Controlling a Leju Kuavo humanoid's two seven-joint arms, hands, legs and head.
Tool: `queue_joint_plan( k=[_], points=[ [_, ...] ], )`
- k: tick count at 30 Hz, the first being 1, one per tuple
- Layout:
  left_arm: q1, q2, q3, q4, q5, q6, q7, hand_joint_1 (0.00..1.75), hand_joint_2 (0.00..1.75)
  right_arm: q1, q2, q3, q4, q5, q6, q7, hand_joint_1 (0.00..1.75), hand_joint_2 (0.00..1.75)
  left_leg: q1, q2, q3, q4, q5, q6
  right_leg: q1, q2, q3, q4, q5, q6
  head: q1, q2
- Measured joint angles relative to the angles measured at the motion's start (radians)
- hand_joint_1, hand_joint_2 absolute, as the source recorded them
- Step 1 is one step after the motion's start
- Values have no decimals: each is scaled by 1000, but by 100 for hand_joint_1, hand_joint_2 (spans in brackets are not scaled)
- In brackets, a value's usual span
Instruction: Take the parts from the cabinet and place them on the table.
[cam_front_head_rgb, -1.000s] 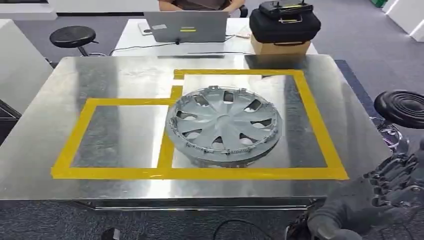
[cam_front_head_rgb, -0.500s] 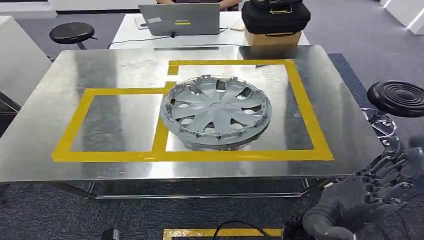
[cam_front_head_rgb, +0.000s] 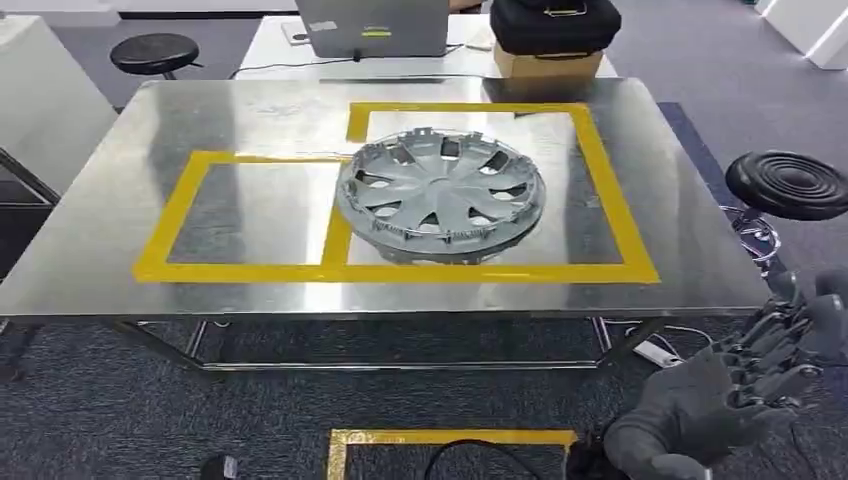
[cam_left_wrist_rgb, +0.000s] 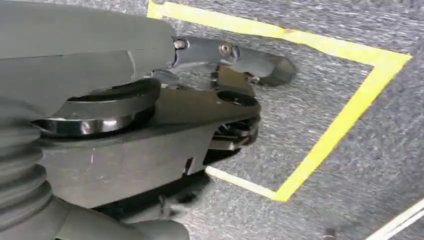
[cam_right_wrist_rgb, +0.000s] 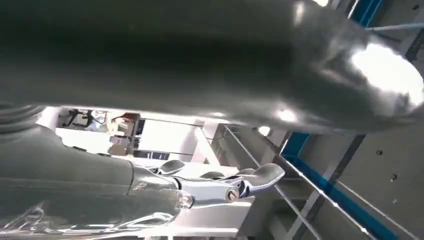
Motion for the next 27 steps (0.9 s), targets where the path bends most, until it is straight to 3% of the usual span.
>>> queue_joint_plan(
  k=[2,3,4,5,7,8,9,10,11,13,14,15,16,18,19,20,22,23,24,25,26,27],
  points=[
    [-1,0,0,0,-1,1,0,0,175,1,0,0,1,1,0,0,0,0,2,1,0,-2,15,-10,5,0,-20,7,5,-11,0,0],
    [1,1,0,0,-2,2,-1,0,175,1,0,0,1,1,0,0,0,0,3,1,-3,-3,22,-16,5,-2,-28,7,12,-22,2,0],
    [1,2,0,0,-2,3,-2,0,175,0,0,0,2,1,0,0,0,0,7,1,-10,3,7,-22,1,-8,-39,5,25,-38,1,0],
    [1,2,0,0,-3,3,-2,0,175,1,0,1,2,1,0,0,0,0,6,1,-24,33,-50,-27,1,-7,-52,5,36,-45,-2,0],
    [1,2,0,0,-3,3,-4,0,175,1,0,1,2,1,0,0,0,0,6,1,-64,175,-176,-34,1,-8,-76,6,61,-51,-7,0],
    [0,2,0,0,-3,3,-5,0,175,1,0,1,2,1,0,0,0,0,6,1,-82,251,-213,-35,2,-8,-92,7,74,-51,-7,0],
    [0,2,0,0,-3,3,-5,0,175,1,0,1,2,1,0,0,0,0,6,1,-89,311,-219,-36,3,-9,-109,8,86,-50,-7,0],
    [0,2,0,0,-3,3,-5,0,175,1,0,1,2,1,0,0,0,0,6,1,-75,315,-194,-35,3,-10,-123,8,96,-49,-7,0],
    [1,2,0,0,-3,3,-5,0,175,1,0,1,2,1,0,0,0,0,6,1,-43,285,-156,-33,3,-10,-137,10,106,-45,-7,0],
    [-1,2,0,0,-3,3,-5,0,175,1,0,1,2,1,0,0,0,0,7,1,70,134,-104,-28,3,-10,-156,12,123,-37,-7,0],
    [-2,2,0,0,-3,3,-5,0,175,1,0,1,2,1,0,0,0,0,6,1,135,50,-117,-26,5,-10,-162,13,129,-32,-8,0],
    [-4,2,0,0,-3,2,-6,0,175,1,0,1,2,1,0,0,0,0,4,0,174,-22,-129,-18,10,-10,-168,21,135,-28,-7,0],
    [-6,1,0,0,-3,2,-6,0,175,0,0,1,2,1,0,0,0,0,4,0,172,-33,-140,-12,10,-11,-174,23,145,-22,-5,0],
    [-1,1,0,0,-3,2,-7,0,175,1,0,1,2,0,0,0,0,0,-1,-1,156,-25,-131,2,6,-12,-181,18,162,-13,-6,0],
    [1,0,0,0,-3,3,-7,0,175,1,0,0,2,0,0,0,0,0,4,4,148,-28,-120,14,4,-10,-188,22,160,-9,-7,0],
    [1,0,0,0,-3,3,-7,0,175,1,0,0,2,0,0,0,0,0,4,6,139,-28,-111,21,3,-11,-201,44,118,-4,-5,0],
    [0,0,0,0,-3,3,-8,0,175,1,0,0,2,0,0,0,0,0,4,6,114,-27,-90,29,3,-11,-242,185,-3,4,-1,0],
    [0,0,0,0,-3,3,-8,0,175,1,-1,0,2,0,0,0,0,0,3,6,99,-27,-78,30,3,-11,-263,268,-46,6,-1,0],
    [1,0,0,0,-3,3,-8,0,175,1,-1,0,2,0,0,0,0,0,2,6,84,-26,-66,29,3,-11,-272,327,-60,7,0,0],
    [1,0,0,0,-3,3,-8,0,175,1,-1,0,3,0,0,0,0,0,2,6,69,-24,-55,28,3,-11,-262,339,-44,6,-1,0],
    [1,0,0,0,-3,3,-8,0,175,1,-1,0,3,0,0,0,0,0,2,6,56,-21,-46,27,4,-11,-232,314,-10,5,0,0],
    [1,0,0,0,-3,3,-8,0,175,0,-1,0,3,0,0,0,0,0,2,6,43,-18,-37,25,4,-11,-180,250,30,2,-1,0]
  ],
)
